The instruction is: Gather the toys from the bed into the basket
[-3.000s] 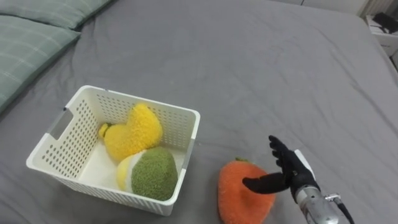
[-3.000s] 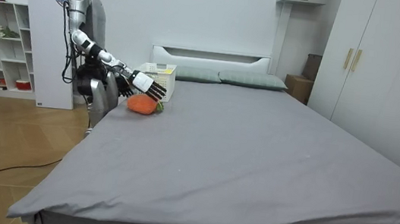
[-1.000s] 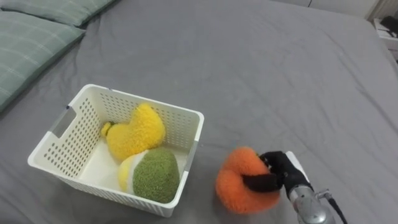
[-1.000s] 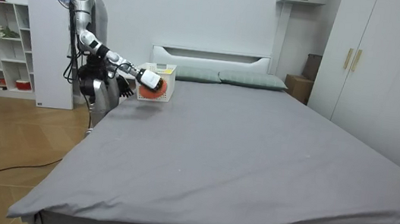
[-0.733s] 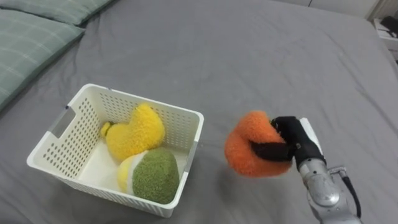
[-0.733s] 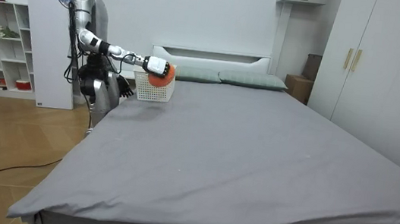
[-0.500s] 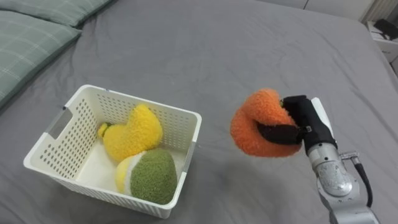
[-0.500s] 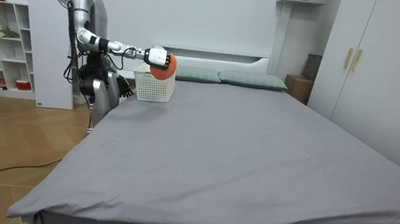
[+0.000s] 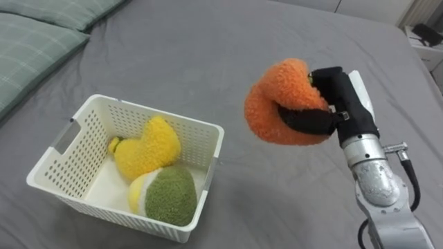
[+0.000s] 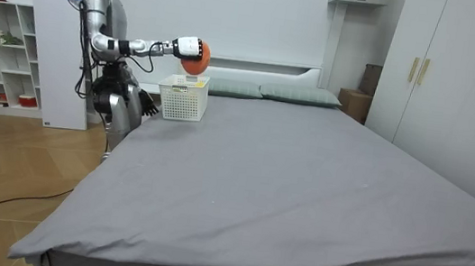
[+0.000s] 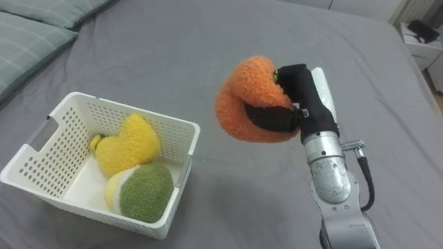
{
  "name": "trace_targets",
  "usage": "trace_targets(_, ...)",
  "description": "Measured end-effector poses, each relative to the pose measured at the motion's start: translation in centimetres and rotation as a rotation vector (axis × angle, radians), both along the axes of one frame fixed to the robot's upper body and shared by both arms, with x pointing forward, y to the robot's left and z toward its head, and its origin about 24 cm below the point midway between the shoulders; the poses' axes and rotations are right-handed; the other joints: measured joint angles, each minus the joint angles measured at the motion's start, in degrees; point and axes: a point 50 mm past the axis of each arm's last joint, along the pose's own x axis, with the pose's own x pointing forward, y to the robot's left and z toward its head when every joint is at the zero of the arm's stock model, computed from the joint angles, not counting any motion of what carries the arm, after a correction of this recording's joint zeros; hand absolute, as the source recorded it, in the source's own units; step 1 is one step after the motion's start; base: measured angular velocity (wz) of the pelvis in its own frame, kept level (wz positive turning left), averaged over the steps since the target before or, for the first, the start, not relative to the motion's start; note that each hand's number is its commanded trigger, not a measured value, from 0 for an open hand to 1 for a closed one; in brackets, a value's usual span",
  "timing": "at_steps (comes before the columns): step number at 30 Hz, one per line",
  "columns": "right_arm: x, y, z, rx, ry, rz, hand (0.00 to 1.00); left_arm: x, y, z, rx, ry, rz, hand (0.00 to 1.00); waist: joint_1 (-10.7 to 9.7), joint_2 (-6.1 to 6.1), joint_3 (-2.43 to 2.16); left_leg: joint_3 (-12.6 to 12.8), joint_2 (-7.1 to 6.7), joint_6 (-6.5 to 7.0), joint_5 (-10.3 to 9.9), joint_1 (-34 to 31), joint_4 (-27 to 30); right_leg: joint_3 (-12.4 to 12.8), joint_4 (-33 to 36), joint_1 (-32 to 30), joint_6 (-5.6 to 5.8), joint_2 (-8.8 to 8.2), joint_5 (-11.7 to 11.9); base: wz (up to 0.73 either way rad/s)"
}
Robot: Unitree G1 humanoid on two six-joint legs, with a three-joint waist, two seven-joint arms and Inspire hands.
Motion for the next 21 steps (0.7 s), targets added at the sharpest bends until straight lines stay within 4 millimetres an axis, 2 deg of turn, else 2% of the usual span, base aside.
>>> trace_targets(4,0.0,0.3,0.5,-0.023,0.007,0.027,1.0,0.4,0.0,0.1,-0.006,-0.013,-0.008,0.0,1.04,-0.46,0.02,-0.09,0.0,0.0,0.0,-0.36,0.11,-0.32,0.07,-0.24,-0.03,-0.01,0.03,0.01)
trace_targets(9,0.8,2.1,2.7,-0.043,-0.062,0.133,1.0,0.7,0.0,0.2,0.005,-0.018,-0.037,0.0,1.7,-0.73,0.06,-0.47,-0.04,-0.01,-0.01,-0.63,0.12,-1.49,0.0,-0.27,-0.05,0.01,0.04,0.04)
trace_targets(12,1.1,3.1,4.1,-0.045,-0.113,0.189,0.88,0.8,0.0,0.3,0.004,-0.022,-0.044,0.0,2.12,-0.87,0.04,-0.75,-0.07,-0.01,-0.01,-0.73,0.07,-1.5,-0.08,-0.25,-0.04,0.06,0.04,0.05)
trace_targets(13,1.1,3.3,4.3,-0.045,-0.118,0.197,0.75,0.9,0.0,0.3,0.006,-0.022,-0.049,0.0,2.3,-0.88,0.03,-0.77,-0.07,-0.01,-0.01,-0.7,0.04,-1.5,-0.09,-0.23,-0.04,0.07,0.04,0.0)
trace_targets(14,1.1,3.5,4.4,-0.046,-0.121,0.212,0.67,0.9,0.0,0.3,0.011,-0.021,-0.06,0.0,2.7,-0.89,0.03,-0.84,-0.06,-0.01,-0.02,-0.65,0.01,-1.53,-0.08,-0.18,-0.04,0.08,0.04,0.0)
trace_targets(15,1.0,3.9,4.4,-0.045,-0.119,0.227,0.54,1.0,-0.1,0.3,0.011,-0.022,-0.065,0.0,3.09,-0.9,0.03,-0.91,-0.06,-0.01,-0.01,-0.6,-0.04,-1.51,-0.05,-0.16,-0.05,0.07,0.04,0.0)
trace_targets(16,1.0,4.1,4.3,-0.045,-0.115,0.237,0.32,1.0,-0.1,0.3,0.012,-0.022,-0.068,0.0,3.42,-0.93,0.05,-0.91,-0.06,-0.01,-0.01,-0.55,-0.08,-1.49,-0.02,-0.12,-0.04,0.06,0.04,0.0)
trace_targets(17,0.9,4.5,4.1,-0.047,-0.101,0.261,0.26,1.1,-0.1,0.4,0.012,-0.024,-0.07,0.0,3.66,-1.01,0.08,-0.98,-0.04,-0.01,-0.01,-0.46,-0.13,-1.5,0.05,-0.05,-0.05,0.06,0.04,0.0)
trace_targets(18,0.9,4.9,3.9,-0.05,-0.088,0.285,0.05,1.1,-0.1,0.4,0.012,-0.026,-0.071,0.0,3.93,-1.11,0.13,-1.21,-0.06,-0.01,-0.01,-0.48,-0.12,-1.52,0.07,0.06,-0.05,0.08,0.04,0.04)
trace_targets(19,0.8,5.2,3.8,-0.051,-0.081,0.299,0.0,1.2,-0.1,0.4,0.012,-0.027,-0.071,0.0,3.98,-1.2,0.18,-1.31,-0.08,-0.01,-0.01,-0.5,-0.11,-1.53,0.08,0.11,-0.05,0.08,0.04,0.03)
trace_targets(21,0.6,6.1,3.5,-0.058,-0.056,0.348,0.0,1.6,-0.1,0.5,0.014,-0.037,-0.075,0.0,4.86,-1.63,0.41,-1.44,-0.11,-0.02,-0.02,-0.72,-0.43,-1.54,0.07,0.1,-0.05,0.12,0.04,0.0)
